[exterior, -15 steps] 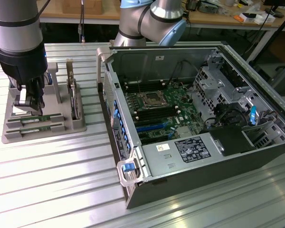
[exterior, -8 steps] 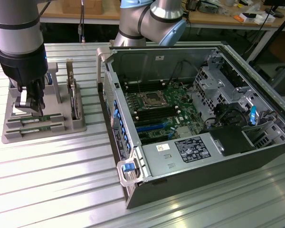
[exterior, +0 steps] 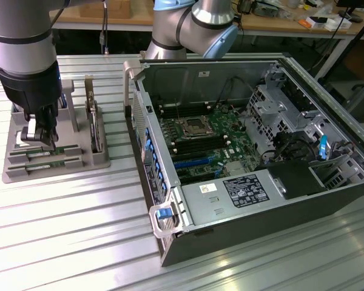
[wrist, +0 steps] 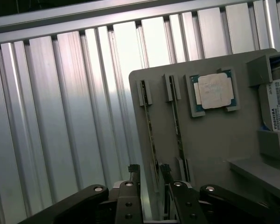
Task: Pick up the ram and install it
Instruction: 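Pick up the ram and move it above insertion slot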
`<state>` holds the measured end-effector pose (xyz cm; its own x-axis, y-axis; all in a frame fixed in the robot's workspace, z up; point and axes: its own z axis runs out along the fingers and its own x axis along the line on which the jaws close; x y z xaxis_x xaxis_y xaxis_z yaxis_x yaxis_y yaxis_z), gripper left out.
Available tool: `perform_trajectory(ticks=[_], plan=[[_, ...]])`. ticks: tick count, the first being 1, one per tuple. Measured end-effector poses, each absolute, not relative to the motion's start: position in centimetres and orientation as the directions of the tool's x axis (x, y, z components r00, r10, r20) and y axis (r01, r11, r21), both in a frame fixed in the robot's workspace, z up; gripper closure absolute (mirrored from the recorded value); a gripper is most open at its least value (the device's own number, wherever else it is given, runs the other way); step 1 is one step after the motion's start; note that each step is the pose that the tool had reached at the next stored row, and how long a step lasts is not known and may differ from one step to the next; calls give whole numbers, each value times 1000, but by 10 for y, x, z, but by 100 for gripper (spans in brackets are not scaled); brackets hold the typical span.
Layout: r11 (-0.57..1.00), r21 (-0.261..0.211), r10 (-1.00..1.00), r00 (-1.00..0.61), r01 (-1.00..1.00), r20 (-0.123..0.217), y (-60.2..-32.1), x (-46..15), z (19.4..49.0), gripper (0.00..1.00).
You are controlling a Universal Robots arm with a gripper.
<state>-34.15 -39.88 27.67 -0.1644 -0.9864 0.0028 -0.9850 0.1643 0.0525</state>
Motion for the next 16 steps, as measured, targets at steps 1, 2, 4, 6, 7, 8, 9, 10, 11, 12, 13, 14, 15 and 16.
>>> perform_trajectory(ticks=[1, 2, 4, 6, 7, 8, 9, 10, 11, 12, 13, 14, 15, 16], plan=[[164, 52, -986, -164, -985, 3, -399, -341, 276, 70], [164, 53, -986, -164, -985, 3, -399, -341, 275, 70], [164, 53, -986, -164, -985, 3, -399, -341, 273, 70], [164, 53, -986, -164, -985, 3, -399, -341, 271, 70], [164, 53, -986, -164, -985, 3, -399, -341, 271, 70], [164, 52, -986, -164, -985, 3, -399, -341, 270, 70], [164, 53, -986, -164, -985, 3, -399, -341, 270, 70], [164, 53, -986, -164, -985, 3, -399, -341, 269, 70], [164, 53, -986, -164, -985, 3, -399, -341, 268, 70], [164, 53, -986, -164, -985, 3, -399, -341, 268, 70], [164, 52, -986, -164, -985, 3, -399, -341, 267, 70], [164, 53, -986, -164, -985, 3, -399, -341, 267, 70], [164, 53, -986, -164, -985, 3, -399, -341, 266, 70], [164, 53, -986, -164, -985, 3, -399, -341, 266, 70]])
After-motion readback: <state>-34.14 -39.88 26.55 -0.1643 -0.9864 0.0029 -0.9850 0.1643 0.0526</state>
